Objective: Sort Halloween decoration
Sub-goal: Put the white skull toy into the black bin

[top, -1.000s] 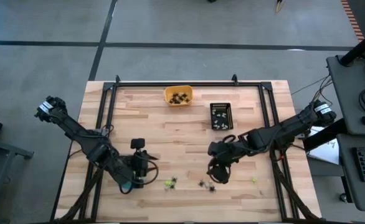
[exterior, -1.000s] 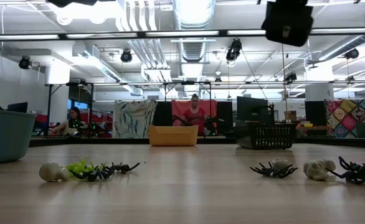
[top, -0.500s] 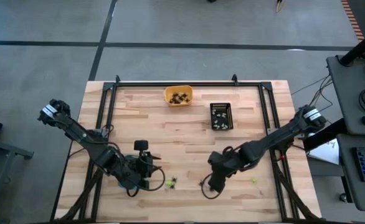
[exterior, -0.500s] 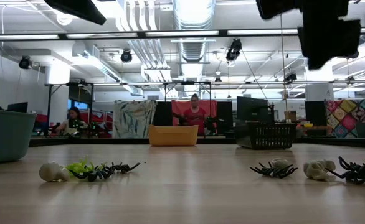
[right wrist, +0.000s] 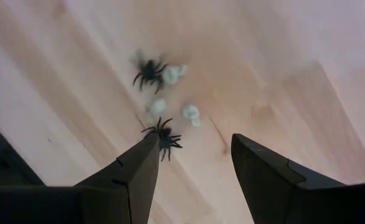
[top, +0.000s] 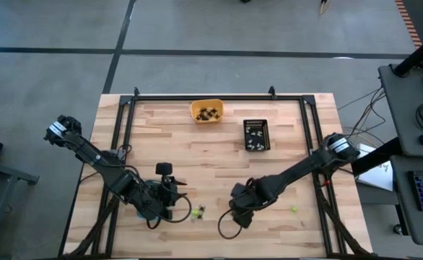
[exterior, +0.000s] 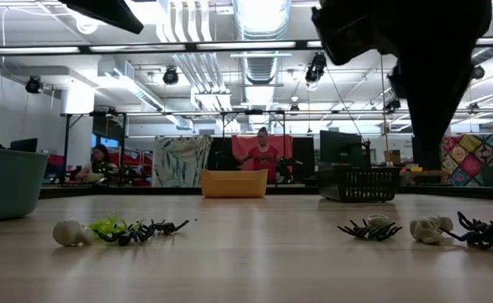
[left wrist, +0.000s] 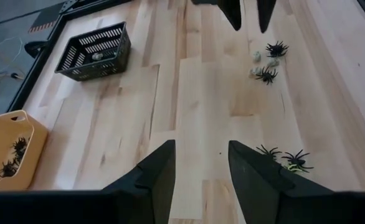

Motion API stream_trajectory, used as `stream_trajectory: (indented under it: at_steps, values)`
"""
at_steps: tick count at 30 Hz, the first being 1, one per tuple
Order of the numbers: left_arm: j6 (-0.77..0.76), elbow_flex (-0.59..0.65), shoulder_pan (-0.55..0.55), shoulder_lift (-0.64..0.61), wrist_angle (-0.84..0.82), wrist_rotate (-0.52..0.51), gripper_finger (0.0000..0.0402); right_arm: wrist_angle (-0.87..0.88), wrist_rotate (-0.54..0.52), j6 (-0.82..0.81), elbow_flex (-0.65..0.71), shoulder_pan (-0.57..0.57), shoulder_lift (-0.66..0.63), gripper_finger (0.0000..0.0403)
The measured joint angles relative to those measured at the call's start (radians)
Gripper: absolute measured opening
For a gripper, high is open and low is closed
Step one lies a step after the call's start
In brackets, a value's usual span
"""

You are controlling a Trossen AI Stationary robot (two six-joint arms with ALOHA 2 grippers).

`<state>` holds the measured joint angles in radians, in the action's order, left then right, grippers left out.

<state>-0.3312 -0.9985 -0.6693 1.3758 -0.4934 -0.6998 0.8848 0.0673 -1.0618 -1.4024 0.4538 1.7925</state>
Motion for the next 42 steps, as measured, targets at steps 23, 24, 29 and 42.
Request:
stream_trajectory:
  at_steps: [23, 24, 29, 42]
  values:
    - [0.019, 0.0, 0.002, 0.0, 0.002, -0.052, 0.0131, -0.051, -0.201, 0.511, 0.01, 0.091, 0.074, 0.0194]
    - [0.019, 0.0, 0.002, 0.0, 0.002, -0.052, 0.0131, -0.059, -0.201, 0.505, 0.015, 0.091, 0.074, 0.0194]
    - [0.02, 0.0, 0.002, 0.0, 0.004, -0.052, 0.0131, -0.085, -0.2, 0.496, 0.044, 0.091, 0.074, 0.0194]
    - [0.02, 0.0, 0.002, 0.0, 0.008, -0.053, 0.0131, -0.193, -0.221, 0.483, 0.115, 0.087, 0.074, 0.0194]
